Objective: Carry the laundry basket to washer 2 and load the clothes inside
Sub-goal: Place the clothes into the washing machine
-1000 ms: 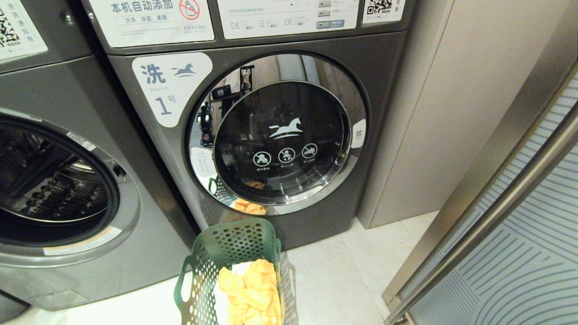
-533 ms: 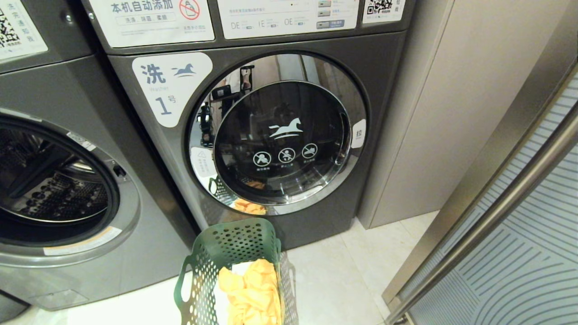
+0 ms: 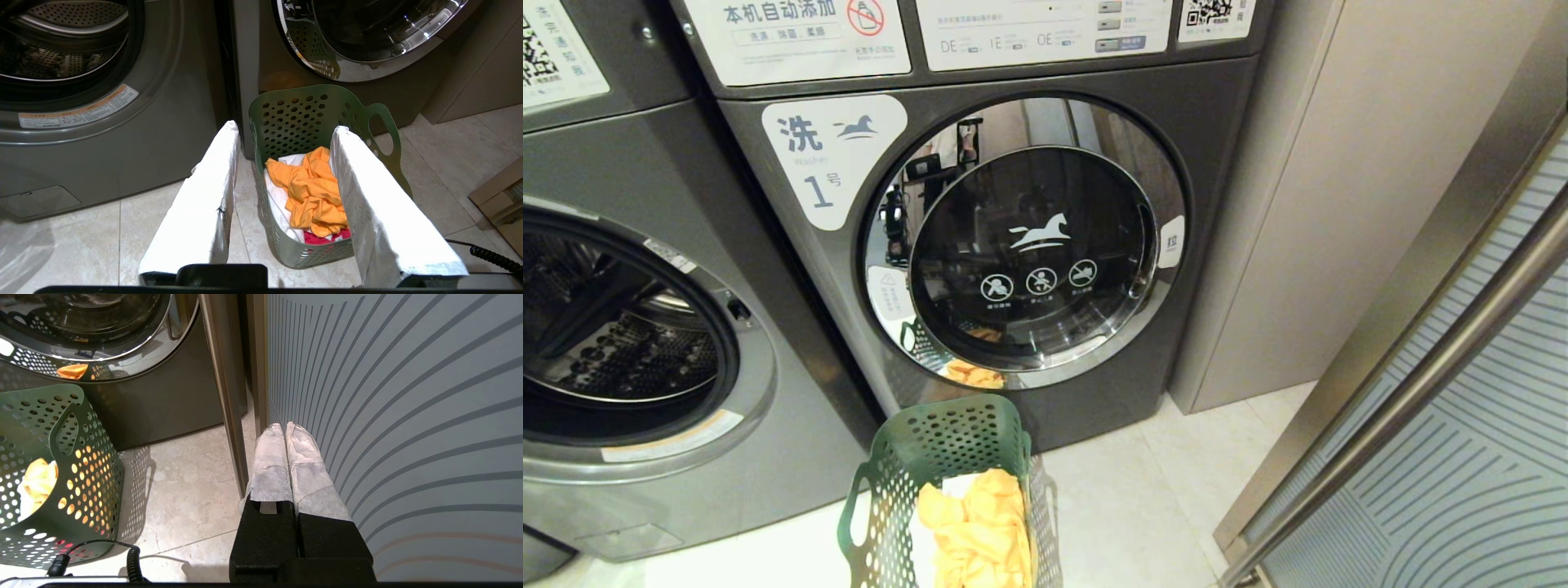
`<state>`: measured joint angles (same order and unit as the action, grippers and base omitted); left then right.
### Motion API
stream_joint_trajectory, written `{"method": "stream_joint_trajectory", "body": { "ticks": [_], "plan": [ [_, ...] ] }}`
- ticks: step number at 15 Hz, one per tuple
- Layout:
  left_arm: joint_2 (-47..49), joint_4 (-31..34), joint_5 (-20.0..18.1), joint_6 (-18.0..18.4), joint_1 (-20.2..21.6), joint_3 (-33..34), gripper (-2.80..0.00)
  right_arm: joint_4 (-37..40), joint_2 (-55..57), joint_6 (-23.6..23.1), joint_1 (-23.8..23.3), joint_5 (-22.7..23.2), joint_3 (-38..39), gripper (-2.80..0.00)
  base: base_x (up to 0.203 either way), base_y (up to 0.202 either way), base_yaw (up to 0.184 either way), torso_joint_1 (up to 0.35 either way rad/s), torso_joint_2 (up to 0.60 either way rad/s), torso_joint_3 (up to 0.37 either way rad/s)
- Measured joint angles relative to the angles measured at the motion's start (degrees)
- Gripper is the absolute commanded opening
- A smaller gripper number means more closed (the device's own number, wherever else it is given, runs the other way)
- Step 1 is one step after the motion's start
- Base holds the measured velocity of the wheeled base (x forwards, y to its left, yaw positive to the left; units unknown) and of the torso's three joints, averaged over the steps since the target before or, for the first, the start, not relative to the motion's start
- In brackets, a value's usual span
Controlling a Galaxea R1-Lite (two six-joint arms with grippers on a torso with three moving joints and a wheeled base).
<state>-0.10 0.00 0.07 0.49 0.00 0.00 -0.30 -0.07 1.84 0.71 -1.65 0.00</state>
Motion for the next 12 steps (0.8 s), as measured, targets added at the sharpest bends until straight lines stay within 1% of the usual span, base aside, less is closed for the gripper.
{"method": "stream_joint_trajectory", "body": {
  "ticks": [12],
  "plan": [
    [0.0, 0.1, 0.0, -0.2, 0.0, 0.0, -2.80, 0.0, 0.0, -0.3, 0.0, 0.0, 0.0, -2.80, 0.000, 0.000, 0.000, 0.000, 0.00, 0.000]
  ]
}}
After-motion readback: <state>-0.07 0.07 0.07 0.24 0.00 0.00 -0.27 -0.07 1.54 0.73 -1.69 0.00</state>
